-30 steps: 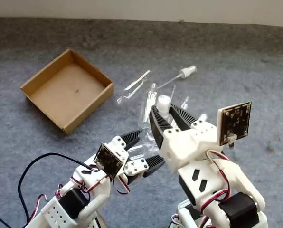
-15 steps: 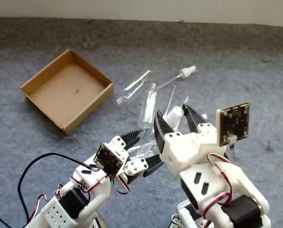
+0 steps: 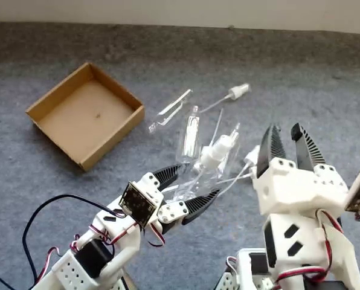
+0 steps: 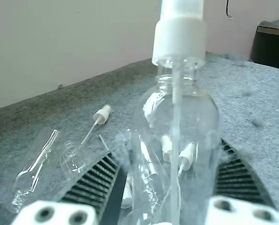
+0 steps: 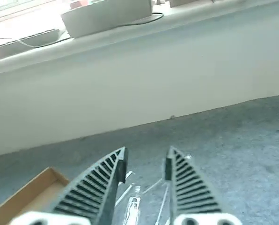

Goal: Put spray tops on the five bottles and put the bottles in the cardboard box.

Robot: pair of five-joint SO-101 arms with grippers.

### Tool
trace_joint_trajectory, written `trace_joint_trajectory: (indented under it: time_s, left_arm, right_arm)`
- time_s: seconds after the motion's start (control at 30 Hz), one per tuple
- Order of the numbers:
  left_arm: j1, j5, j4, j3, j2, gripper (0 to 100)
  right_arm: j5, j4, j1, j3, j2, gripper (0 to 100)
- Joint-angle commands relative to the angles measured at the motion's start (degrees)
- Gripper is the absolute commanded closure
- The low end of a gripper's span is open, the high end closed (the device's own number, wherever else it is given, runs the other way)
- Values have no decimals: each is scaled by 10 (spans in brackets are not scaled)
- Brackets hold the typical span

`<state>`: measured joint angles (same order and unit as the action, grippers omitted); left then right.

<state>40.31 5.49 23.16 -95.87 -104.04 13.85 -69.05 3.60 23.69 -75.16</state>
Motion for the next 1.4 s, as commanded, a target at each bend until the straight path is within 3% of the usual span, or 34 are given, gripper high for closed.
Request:
trace_joint_trajectory:
  time_s: [0.0, 0.33, 0.57, 0.93, 1.37]
  left_arm:
    - [-8, 5, -27, -11, -9, 808]
    - [-8, 5, -40, -13, -9, 808]
    - [-8, 5, -40, -13, -9, 808]
    - [-8, 5, -39, -13, -9, 808]
    - [-11, 3, -39, -13, -9, 808]
  right_arm:
    - [-5, 69, -39, 56, 2, 984]
    - [-6, 292, -34, 327, 1, 993]
    - [-6, 292, 68, 325, 0, 993]
    - [-6, 246, 153, 260, 0, 993]
    - [-6, 218, 159, 189, 0, 993]
